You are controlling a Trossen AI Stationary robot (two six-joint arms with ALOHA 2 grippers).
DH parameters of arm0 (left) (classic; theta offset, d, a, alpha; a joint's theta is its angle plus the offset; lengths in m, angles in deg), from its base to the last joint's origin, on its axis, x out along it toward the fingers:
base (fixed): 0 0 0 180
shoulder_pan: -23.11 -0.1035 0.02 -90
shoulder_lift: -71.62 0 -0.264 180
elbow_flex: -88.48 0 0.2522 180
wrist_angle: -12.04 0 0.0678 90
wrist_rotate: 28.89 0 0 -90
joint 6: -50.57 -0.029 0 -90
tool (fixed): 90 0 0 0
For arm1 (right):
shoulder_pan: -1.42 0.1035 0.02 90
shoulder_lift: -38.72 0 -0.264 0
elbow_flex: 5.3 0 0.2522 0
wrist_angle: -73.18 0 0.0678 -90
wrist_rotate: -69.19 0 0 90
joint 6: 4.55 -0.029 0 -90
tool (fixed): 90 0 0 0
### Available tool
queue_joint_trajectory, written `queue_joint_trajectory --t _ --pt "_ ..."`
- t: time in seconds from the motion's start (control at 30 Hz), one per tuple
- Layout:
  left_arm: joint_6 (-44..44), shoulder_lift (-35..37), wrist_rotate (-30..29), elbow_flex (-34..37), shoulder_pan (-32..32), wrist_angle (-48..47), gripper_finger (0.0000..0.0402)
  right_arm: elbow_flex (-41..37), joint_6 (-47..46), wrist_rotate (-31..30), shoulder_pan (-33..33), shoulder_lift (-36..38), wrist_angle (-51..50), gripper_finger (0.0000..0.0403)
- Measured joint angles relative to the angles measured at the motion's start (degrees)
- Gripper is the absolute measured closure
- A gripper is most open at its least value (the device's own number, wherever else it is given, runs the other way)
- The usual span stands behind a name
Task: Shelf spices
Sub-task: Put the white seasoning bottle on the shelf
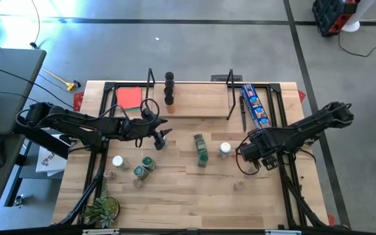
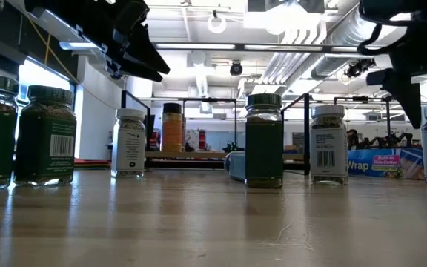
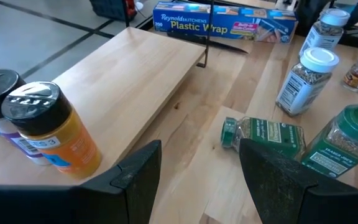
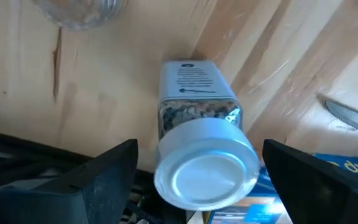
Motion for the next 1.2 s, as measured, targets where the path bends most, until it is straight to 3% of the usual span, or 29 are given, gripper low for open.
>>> queue_joint_trajectory --t 0.2,0.43,0.63,0.83,1.0,1.2 --pt "0.1 0.0 0.0 0.0 0.0 0.0 0.0191 -0.9 -2.4 0.0 0.0 0.0 1.2 0.0099" --pt "0.0 0.0 0.1 0.0 0.0 0.9 0.0191 0.9 -11.0 1.5 -1.1 0.0 4.0 0.0211" --pt "0.0 0.0 0.1 0.0 0.0 1.7 0.0191 6.9 -15.4 1.3 -4.0 0.0 2.3 0.0218" --pt "0.0 0.0 0.1 0.0 0.0 1.7 0.0191 22.2 -13.9 -3.7 -8.6 -4.2 1.9 0.0218" --pt "0.0 0.0 0.1 0.0 0.0 2.4 0.0191 40.7 -3.4 -7.4 -15.2 -16.0 0.4 0.0218" --pt "0.1 0.0 0.1 0.0 0.9 2.1 0.0191 59.9 9.4 -7.9 -24.8 -31.5 -0.9 0.0218"
